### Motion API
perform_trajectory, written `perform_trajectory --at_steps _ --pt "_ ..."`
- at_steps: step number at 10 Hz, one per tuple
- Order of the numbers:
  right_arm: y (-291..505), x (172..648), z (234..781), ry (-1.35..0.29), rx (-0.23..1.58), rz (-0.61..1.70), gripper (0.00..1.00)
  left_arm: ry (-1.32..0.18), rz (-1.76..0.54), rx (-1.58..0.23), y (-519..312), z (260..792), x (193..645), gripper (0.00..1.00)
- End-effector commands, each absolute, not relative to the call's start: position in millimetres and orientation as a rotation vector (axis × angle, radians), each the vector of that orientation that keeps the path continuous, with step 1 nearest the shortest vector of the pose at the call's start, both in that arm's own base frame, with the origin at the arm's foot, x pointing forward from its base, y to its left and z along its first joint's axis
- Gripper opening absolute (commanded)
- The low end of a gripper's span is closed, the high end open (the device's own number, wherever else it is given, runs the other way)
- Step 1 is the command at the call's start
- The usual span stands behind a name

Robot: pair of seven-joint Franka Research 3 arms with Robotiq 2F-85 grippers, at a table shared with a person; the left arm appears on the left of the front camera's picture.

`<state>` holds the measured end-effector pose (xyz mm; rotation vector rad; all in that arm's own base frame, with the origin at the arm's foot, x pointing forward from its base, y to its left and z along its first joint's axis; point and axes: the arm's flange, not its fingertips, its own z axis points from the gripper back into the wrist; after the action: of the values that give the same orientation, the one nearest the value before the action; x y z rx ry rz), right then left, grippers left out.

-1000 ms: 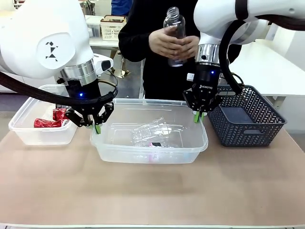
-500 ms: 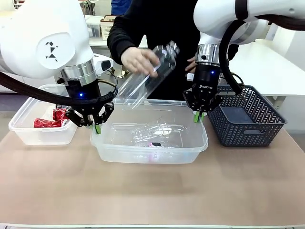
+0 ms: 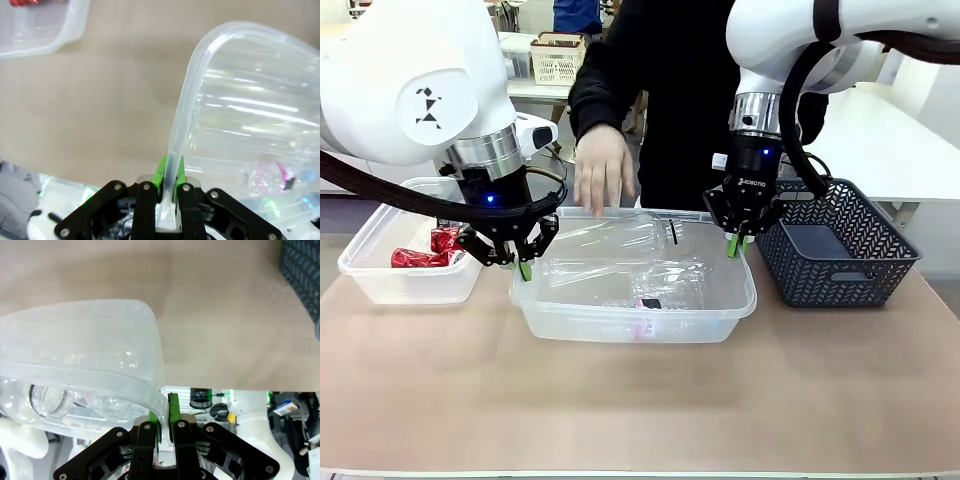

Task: Sort the waste into each basket.
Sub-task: Offer the picked Organizing box to the human.

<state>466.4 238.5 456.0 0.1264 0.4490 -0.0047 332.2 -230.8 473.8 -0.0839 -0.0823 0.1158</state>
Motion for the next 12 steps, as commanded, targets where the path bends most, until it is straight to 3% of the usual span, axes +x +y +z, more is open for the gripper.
perform_trajectory --at_steps 1,12 --pt "242.9 464.2 456.2 0.444 0.138 -0.004 0.09 -0.103 0.132 -0.108 -235.4 476.9 332.8 0.06" --pt "236.7 477.6 463.8 0.459 0.146 -0.02 0.09 -0.082 0.116 -0.084 -230.8 473.8 332.2 0.06"
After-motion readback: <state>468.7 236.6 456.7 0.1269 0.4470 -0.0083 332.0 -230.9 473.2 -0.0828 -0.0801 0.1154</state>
